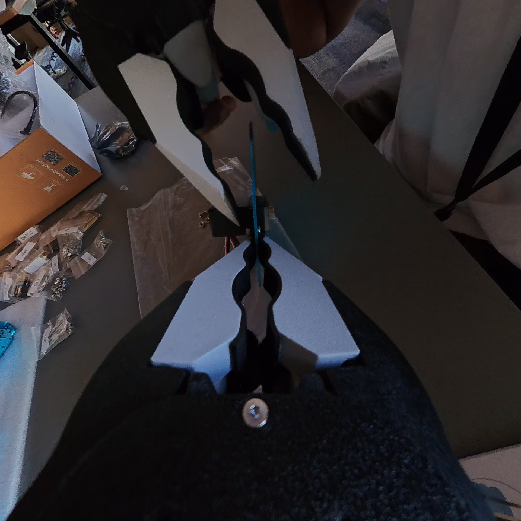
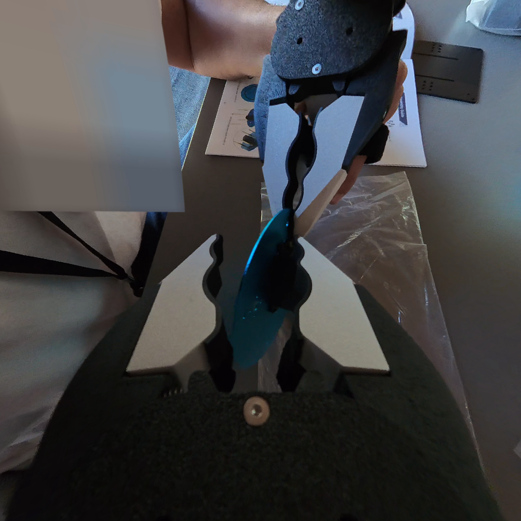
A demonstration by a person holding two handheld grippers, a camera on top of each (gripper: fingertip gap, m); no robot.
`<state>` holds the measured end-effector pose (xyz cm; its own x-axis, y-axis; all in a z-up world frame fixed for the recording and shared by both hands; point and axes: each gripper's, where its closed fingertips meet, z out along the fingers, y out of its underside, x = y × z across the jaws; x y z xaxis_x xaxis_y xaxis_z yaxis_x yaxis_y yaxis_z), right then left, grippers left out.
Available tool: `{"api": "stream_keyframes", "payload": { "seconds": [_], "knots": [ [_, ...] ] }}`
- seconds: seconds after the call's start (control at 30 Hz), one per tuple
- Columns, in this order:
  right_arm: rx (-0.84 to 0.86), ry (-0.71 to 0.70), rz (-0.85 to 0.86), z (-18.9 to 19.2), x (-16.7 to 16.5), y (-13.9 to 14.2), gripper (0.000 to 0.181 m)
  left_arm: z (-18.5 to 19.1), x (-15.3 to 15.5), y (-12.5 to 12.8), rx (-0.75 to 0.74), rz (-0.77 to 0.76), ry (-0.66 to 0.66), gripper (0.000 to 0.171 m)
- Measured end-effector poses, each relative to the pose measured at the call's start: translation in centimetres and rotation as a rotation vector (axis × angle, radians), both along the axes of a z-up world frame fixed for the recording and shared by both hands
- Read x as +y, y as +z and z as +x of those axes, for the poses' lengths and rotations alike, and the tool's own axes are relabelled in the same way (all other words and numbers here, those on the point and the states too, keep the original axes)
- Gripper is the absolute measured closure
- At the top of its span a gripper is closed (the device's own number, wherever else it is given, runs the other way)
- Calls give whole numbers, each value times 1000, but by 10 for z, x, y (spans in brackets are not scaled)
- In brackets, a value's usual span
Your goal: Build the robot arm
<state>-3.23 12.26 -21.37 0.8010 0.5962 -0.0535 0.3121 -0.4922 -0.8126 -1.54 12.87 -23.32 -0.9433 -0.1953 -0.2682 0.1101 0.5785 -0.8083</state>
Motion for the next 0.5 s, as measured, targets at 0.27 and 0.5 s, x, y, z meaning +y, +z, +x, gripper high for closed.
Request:
{"api": "stream_keyframes", "payload": {
  "seconds": [0.27, 0.5],
  "knots": [
    [-79, 6, -18, -2, -4, -7, 130, -1, 0, 0, 11, 2, 0, 170],
    [-90, 9, 1, -11, -2, -10, 119, -1, -5, 0, 36, -28, -8, 171]
  ]
}}
